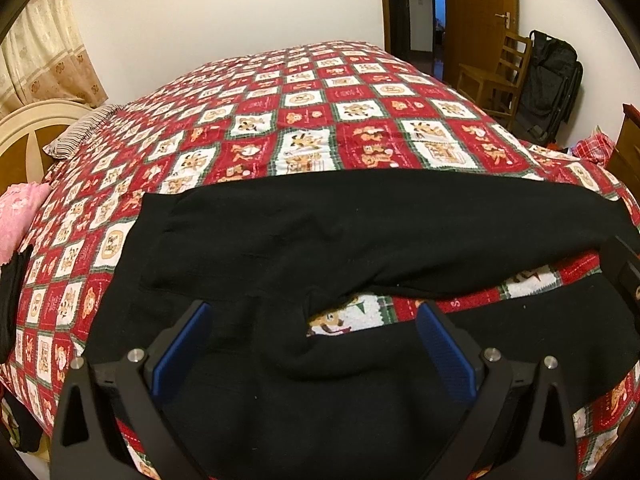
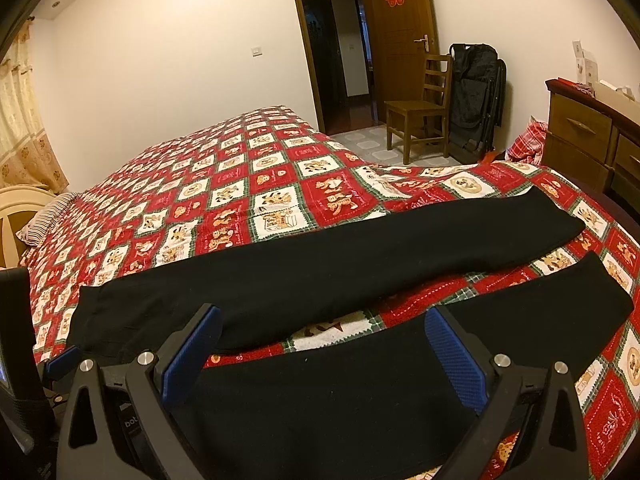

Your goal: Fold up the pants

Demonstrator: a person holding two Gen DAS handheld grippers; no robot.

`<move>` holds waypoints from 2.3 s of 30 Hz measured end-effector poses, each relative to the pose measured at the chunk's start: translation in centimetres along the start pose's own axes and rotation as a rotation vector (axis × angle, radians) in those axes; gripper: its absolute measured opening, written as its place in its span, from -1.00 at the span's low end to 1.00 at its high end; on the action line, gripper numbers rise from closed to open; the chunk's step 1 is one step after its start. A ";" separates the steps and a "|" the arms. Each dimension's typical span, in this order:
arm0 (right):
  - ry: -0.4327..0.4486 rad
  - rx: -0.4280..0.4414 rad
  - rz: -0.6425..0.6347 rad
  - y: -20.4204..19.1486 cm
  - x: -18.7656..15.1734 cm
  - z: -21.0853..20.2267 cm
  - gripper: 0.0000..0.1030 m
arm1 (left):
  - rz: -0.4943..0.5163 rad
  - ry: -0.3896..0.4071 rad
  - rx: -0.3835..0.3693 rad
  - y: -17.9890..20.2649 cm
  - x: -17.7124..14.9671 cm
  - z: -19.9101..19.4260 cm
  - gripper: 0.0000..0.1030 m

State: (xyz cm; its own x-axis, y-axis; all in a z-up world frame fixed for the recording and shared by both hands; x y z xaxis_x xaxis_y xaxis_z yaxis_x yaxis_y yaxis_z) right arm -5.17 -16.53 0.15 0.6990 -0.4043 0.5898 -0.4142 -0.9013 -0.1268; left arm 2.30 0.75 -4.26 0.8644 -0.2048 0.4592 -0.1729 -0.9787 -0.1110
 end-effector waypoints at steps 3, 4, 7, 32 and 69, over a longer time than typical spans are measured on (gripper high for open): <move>-0.003 0.001 -0.005 0.0 0.1 0.2 0.98 | -0.002 -0.005 -0.001 0.0 0.1 0.0 1.00; -0.006 0.003 -0.008 0.0 0.5 0.4 0.98 | -0.001 -0.007 -0.002 0.0 0.1 0.1 1.00; -0.019 0.023 -0.029 -0.3 1.4 0.9 0.98 | -0.004 -0.013 -0.001 -0.1 0.3 0.4 1.00; -0.318 0.138 -0.649 -11.6 9.2 19.6 0.45 | -0.201 -0.119 0.050 -14.1 6.7 10.4 1.00; 0.139 0.145 -1.068 -11.9 -9.2 3.7 -0.90 | -0.300 -0.293 -0.130 -12.4 10.4 10.1 1.00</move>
State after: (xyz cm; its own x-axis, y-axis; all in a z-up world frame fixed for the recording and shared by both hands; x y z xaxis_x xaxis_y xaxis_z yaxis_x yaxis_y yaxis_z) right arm -4.53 -2.66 -6.67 0.5818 0.6123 0.5354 0.4480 -0.7907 0.4173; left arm 18.21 10.91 -7.01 0.9796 0.0840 0.1824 0.0645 -0.9918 0.1099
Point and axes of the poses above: each gripper's, at about its wrist camera, not at the fingertips, and z roughly the way its jaws point, y to its right, x to its top, the point moved 3 cm from there along z, roughly the way its jaws point, and after that the axes turned 11 degrees about -y, right-handed, at the moved point
